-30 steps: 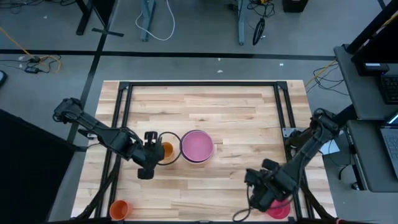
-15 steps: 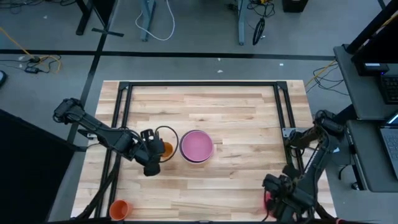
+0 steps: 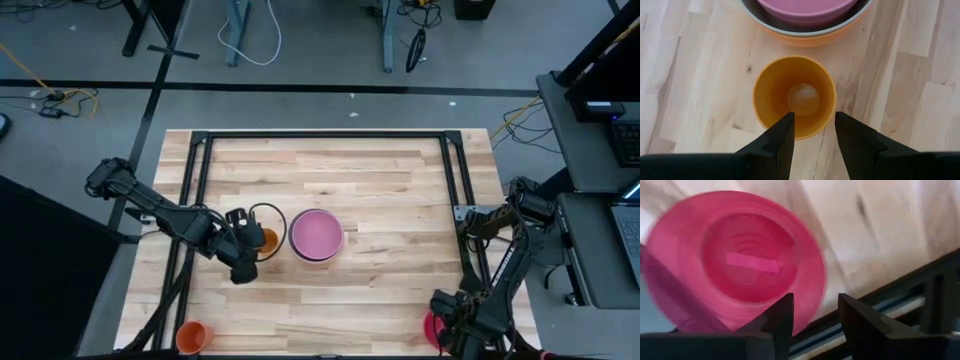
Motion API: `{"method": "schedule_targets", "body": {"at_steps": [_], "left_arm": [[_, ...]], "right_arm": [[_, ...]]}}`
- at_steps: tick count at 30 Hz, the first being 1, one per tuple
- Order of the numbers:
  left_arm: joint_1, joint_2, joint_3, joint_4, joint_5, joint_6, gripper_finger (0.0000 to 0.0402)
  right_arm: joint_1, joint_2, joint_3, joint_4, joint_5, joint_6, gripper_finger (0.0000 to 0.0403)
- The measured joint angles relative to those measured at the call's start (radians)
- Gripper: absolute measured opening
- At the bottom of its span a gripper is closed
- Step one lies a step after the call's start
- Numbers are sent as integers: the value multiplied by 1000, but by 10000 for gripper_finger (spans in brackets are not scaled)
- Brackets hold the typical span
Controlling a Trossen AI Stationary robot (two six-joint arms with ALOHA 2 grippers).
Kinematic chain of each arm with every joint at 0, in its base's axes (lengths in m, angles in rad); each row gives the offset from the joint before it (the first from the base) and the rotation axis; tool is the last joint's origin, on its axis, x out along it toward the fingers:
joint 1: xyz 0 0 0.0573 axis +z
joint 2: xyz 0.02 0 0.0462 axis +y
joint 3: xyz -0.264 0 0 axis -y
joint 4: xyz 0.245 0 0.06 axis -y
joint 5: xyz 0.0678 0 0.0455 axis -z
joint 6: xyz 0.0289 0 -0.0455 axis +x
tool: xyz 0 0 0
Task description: Nest bowls inside each other
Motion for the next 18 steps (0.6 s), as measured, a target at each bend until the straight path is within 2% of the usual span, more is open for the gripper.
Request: {"method": "schedule_targets", "body": {"at_steps": [6,14,18], "left_arm": [[0,0,1,0,0,7,128],[1,0,1,-9,-2,26,128],[1,0,1,-18,-8,27,128]], "right_arm": [[0,0,-3,9,10,14,139],[0,0,-125,197,26,63,139],[-4,0,-140,205,26,64,119]]}}
